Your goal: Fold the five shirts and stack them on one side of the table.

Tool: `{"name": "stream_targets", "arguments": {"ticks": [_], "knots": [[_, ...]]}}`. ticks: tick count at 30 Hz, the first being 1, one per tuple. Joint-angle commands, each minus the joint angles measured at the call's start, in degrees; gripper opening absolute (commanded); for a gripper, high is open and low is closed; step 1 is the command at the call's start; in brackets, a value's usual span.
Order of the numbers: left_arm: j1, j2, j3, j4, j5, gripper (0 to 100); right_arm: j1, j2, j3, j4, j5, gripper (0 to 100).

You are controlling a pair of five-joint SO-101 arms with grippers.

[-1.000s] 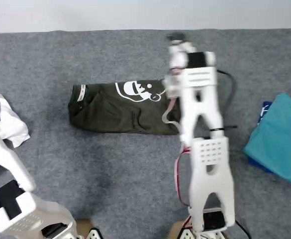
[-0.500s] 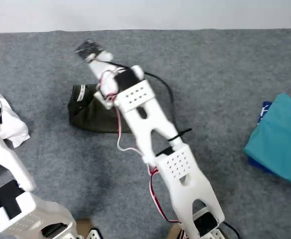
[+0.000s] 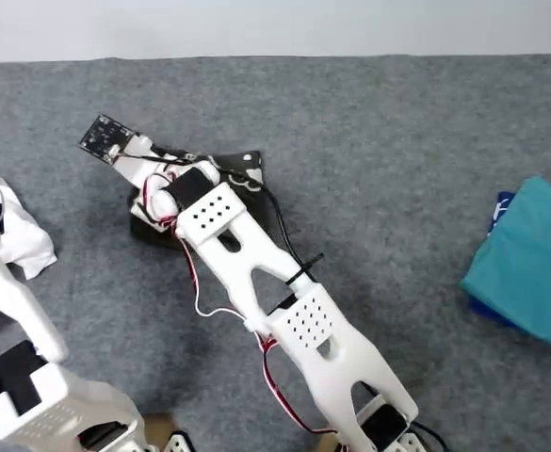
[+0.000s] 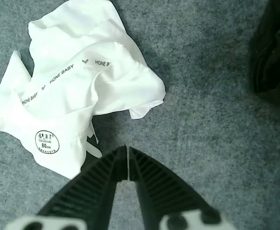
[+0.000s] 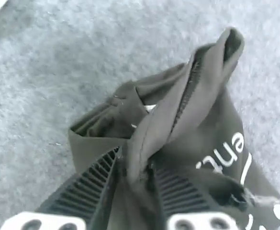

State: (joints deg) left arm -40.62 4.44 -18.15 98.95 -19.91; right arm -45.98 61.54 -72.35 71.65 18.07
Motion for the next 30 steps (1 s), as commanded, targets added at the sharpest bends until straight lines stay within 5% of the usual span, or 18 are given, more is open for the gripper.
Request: {"name": "stream_targets", "arguments": {"ticks": [1,9,16,21,30], "knots": [[0.18,-3.08,-0.13,1.32,0.44,2,-1.27,-3.03,-0.97,-0.66,0.44,23.3],[0.26,-3.08,-0.13,1.23,0.44,2,2.51,-11.65,-0.97,7.16,0.62,22.1],[0.18,-3.08,-0.22,1.32,0.44,2,12.79,-12.18,-0.09,13.14,4.75,0.3],[0.26,-7.82,-0.13,1.32,0.44,2,17.01,-12.18,4.84,12.97,6.68,0.9],[0.09,-17.76,1.27,1.41,0.44,2,11.82,-4.18,9.14,7.43,6.68,1.0]]}}
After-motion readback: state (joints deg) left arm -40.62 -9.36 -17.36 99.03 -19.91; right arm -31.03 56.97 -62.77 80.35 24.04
